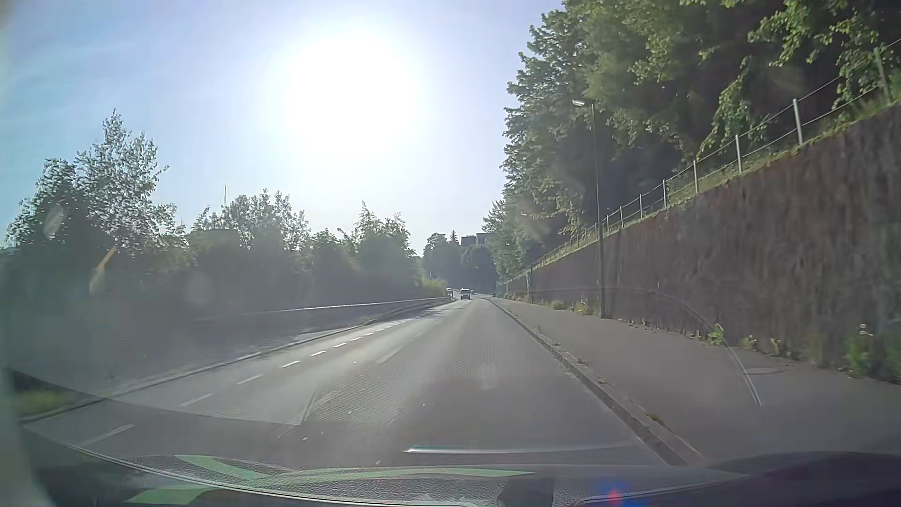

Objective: Follow the waypoints while adhering to traffic rules and regulations

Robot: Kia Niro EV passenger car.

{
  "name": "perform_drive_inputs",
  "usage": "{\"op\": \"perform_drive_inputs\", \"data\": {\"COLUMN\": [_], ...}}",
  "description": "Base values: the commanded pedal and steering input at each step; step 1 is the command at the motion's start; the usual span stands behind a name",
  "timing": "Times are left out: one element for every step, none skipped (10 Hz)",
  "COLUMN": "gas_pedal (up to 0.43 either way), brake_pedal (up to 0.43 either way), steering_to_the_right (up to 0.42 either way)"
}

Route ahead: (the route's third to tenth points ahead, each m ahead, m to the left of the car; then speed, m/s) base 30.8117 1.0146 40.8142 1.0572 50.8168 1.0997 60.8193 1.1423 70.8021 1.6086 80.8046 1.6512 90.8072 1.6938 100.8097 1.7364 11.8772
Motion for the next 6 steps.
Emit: {"op": "perform_drive_inputs", "data": {"gas_pedal": [0.039, 0.02, 0.02, 0.008, 0.008, 0.008], "brake_pedal": [0.0, 0.0, 0.0, 0.0, 0.0, 0.0], "steering_to_the_right": [-0.004, -0.004, -0.005, -0.004, -0.004, -0.005]}}
